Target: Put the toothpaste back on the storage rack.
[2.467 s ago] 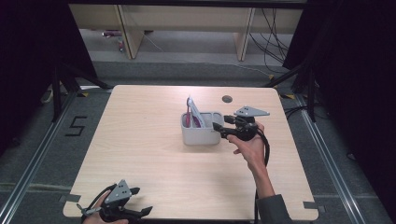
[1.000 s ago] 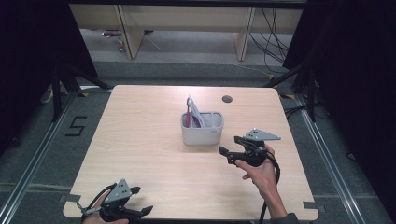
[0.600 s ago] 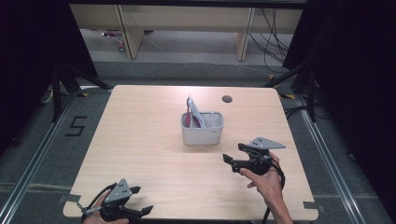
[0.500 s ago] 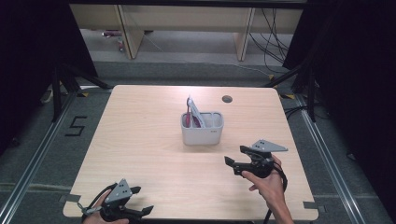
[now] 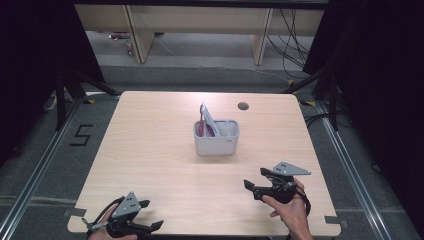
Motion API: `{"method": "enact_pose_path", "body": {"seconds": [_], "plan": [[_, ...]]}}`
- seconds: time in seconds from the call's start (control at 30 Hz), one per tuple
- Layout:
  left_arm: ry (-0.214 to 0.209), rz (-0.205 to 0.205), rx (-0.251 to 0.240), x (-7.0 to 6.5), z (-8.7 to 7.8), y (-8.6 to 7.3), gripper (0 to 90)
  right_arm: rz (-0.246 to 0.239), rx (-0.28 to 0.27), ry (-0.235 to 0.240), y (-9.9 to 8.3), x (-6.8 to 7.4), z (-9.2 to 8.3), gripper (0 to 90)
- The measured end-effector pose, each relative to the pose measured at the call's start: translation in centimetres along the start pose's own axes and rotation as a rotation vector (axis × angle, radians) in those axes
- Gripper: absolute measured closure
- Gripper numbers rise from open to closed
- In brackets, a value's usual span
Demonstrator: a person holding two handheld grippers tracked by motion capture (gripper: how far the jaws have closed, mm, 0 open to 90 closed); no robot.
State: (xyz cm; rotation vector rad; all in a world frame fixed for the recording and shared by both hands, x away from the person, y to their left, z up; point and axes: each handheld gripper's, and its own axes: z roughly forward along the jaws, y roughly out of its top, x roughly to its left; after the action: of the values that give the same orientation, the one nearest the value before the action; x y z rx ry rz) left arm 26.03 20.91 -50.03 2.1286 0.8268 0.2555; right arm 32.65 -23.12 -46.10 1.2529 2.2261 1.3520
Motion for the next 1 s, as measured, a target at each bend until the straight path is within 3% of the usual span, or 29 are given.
{"method": "enact_pose_path", "body": {"seconds": [0.03, 0.1, 0.17, 0.2, 0.23, 0.3, 0.4, 0.43, 0.5, 0.6, 0.63, 0.67, 0.73, 0.8, 0.83, 0.87, 0.9, 0.93, 0.97, 1.0], "plan": [[-0.009, -0.03, -0.026, -0.3, 0.2, 0.0, 17.8, -0.015, -0.008, 0.001, -0.1, 0.0, 0.0, 20.5], [-0.01, -0.018, -0.017, -0.2, 0.1, 0.0, 17.8, -0.021, -0.015, -0.015, -0.4, 0.1, 0.1, 19.3], [-0.011, -0.009, -0.01, -0.1, 0.1, 0.0, 17.9, 0.003, 0.018, -0.02, -0.7, 0.5, -0.1, 18.4], [-0.011, -0.011, -0.01, -0.1, 0.1, 0.0, 17.8, -0.021, 0.017, -0.02, -0.9, 0.4, 0.0, 18.5], [-0.01, -0.01, -0.01, -0.1, 0.1, 0.0, 17.8, 0.0, 0.014, -0.012, -1.0, 0.7, 0.0, 18.5], [-0.01, -0.021, -0.019, -0.2, 0.2, 0.0, 17.8, -0.037, 0.014, -0.014, -1.4, 0.6, 0.0, 18.5], [-0.014, -0.033, -0.023, -0.3, 0.2, -0.1, 17.8, -0.046, 0.022, -0.023, -2.0, 0.9, -0.2, 18.5], [-0.002, -0.013, -0.006, -0.1, 0.1, -0.1, 17.9, -0.034, 0.02, -0.012, -2.2, 1.1, -0.1, 18.5], [0.0, -0.021, -0.01, -0.2, 0.2, -0.1, 17.9, -0.068, 0.03, -0.009, -2.6, 1.2, -0.2, 18.5], [-0.004, -0.016, -0.004, -0.1, 0.1, -0.1, 17.9, -0.069, 0.042, 0.003, -3.2, 1.7, -0.3, 18.5], [-0.004, -0.015, -0.003, -0.1, 0.1, -0.1, 17.9, -0.039, 0.055, 0.012, -3.3, 2.1, -0.4, 18.5], [0.0, -0.018, -0.002, -0.1, 0.1, -0.1, 17.8, -0.084, 0.049, -0.003, -3.3, 2.0, -0.5, 18.4], [0.0, -0.018, -0.007, -0.1, 0.1, -0.1, 17.9, -0.057, 0.068, 0.021, -3.5, 2.5, -0.7, 18.4], [0.002, -0.012, -0.003, -0.1, 0.1, -0.1, 17.9, -0.086, 0.066, 0.013, -3.7, 2.5, -1.0, 18.4], [-0.002, -0.021, -0.007, -0.1, 0.1, -0.1, 17.8, -0.073, 0.072, -0.003, -3.9, 2.8, -1.0, 18.4], [-0.004, -0.012, -0.004, -0.1, 0.0, -0.1, 17.9, -0.11, 0.077, -0.005, -3.9, 2.6, -1.1, 18.2], [-0.003, -0.012, -0.005, -0.1, 0.0, -0.1, 17.8, -0.079, 0.078, -0.001, -4.1, 2.8, -1.1, 18.2], [-0.003, -0.011, -0.005, -0.1, 0.0, -0.1, 17.8, -0.11, 0.077, -0.007, -4.2, 2.6, -1.1, 18.2], [-0.002, -0.011, -0.008, -0.1, 0.1, -0.1, 17.8, -0.091, 0.094, -0.008, -4.3, 2.8, -1.2, 18.2], [-0.001, -0.008, -0.002, 0.0, 0.0, -0.1, 17.8, -0.104, 0.083, 0.001, -4.4, 2.6, -1.1, 18.2]]}}
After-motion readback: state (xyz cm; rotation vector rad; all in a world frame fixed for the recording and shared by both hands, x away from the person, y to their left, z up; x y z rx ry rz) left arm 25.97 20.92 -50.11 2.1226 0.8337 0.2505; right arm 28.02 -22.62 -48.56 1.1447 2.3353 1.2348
